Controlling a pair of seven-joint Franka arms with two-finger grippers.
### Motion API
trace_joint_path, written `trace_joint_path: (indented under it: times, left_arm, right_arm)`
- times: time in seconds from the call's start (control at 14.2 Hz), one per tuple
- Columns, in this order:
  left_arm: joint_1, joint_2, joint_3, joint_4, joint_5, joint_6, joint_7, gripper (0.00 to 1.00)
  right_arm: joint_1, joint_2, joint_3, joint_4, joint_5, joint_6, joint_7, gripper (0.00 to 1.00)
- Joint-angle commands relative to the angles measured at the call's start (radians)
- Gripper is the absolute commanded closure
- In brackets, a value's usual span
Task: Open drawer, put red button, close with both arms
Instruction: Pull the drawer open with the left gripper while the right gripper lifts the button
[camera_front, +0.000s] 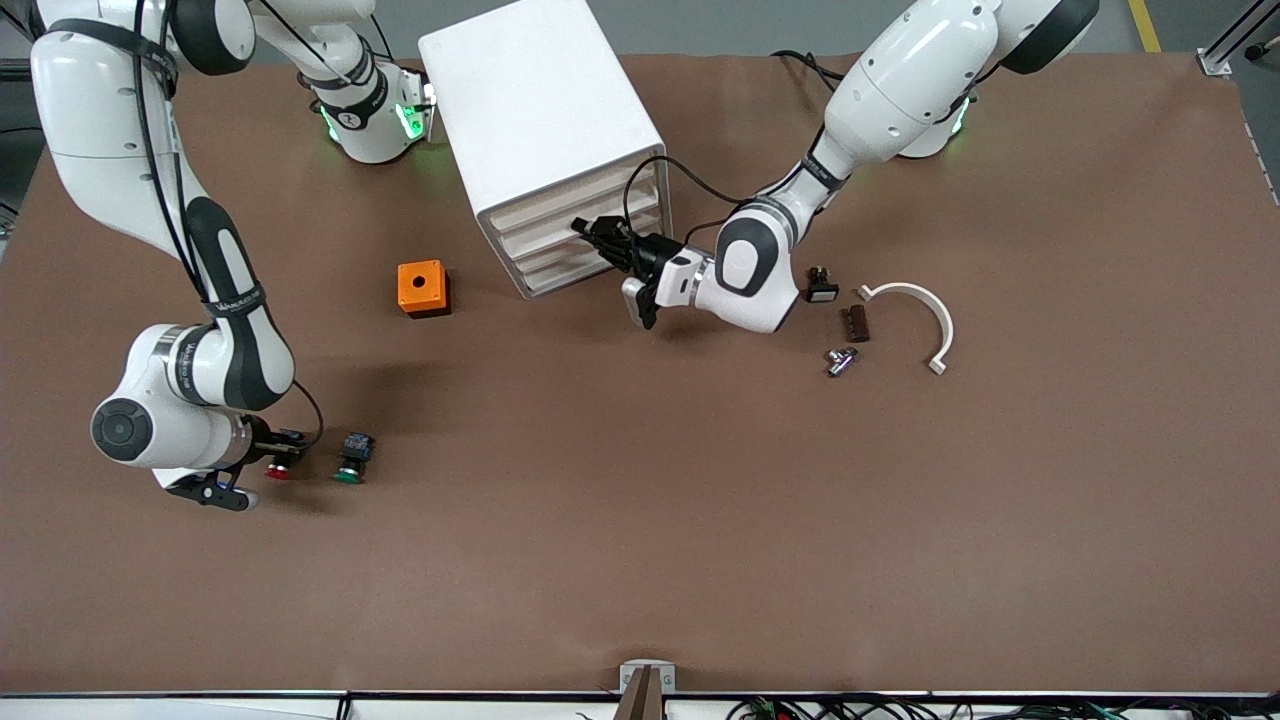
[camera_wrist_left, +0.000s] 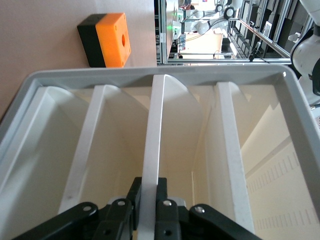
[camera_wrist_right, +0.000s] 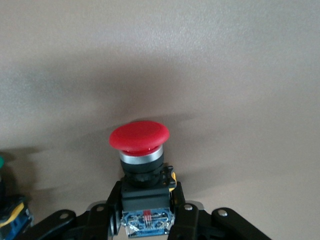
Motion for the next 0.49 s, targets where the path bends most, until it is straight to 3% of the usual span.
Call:
trace_joint_path:
  times: [0.0,0.42]
  left_arm:
    - [0.000,0.033,0.040,0.072,-0.023,0.018,-0.006,0.98]
    - [0.054,0.050,0.069,0.125,-0.016,0.015,-0.011,0.97]
  right_arm:
    - [0.002,-0.065,0.007,-0.009,0.005,-0.063,0.001,0.79]
    - [0.072,-0.211,0.007,-0.001,0.005,-0.261,0.086,0.79]
